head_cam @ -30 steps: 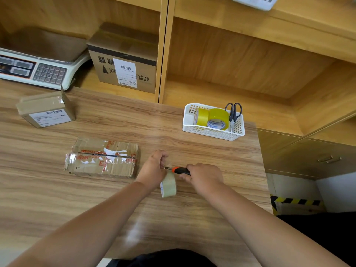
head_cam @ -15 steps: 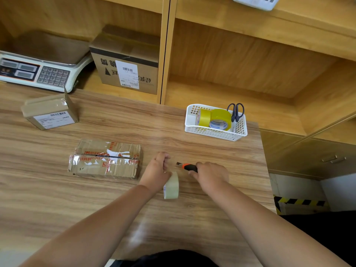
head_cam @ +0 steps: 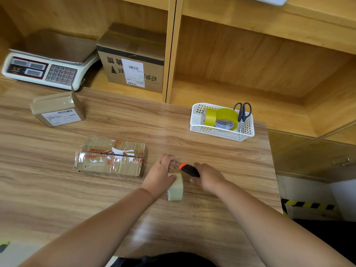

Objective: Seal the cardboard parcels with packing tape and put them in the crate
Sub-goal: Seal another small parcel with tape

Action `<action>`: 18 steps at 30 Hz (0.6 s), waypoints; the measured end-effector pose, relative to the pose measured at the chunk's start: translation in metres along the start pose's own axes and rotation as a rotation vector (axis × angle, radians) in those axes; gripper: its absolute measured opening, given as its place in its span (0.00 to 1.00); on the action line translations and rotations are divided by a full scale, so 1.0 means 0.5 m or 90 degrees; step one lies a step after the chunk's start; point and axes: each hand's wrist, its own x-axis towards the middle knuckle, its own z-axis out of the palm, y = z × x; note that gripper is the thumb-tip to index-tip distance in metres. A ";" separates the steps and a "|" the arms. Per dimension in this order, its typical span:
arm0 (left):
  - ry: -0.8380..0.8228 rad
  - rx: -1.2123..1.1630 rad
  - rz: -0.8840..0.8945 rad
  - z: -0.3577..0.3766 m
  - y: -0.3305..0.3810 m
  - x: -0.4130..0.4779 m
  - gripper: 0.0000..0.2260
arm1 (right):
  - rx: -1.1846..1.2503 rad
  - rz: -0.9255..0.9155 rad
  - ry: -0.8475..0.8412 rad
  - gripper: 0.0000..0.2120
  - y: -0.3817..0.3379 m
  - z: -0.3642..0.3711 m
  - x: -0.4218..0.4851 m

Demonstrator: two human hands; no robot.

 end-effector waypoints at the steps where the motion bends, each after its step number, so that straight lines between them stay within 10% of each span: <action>1: -0.003 0.003 0.003 -0.001 0.001 -0.001 0.22 | -0.006 -0.019 -0.015 0.22 -0.003 0.001 0.007; 18: 0.015 0.045 0.019 0.002 -0.010 -0.007 0.26 | -0.107 -0.209 0.005 0.22 -0.062 -0.038 0.021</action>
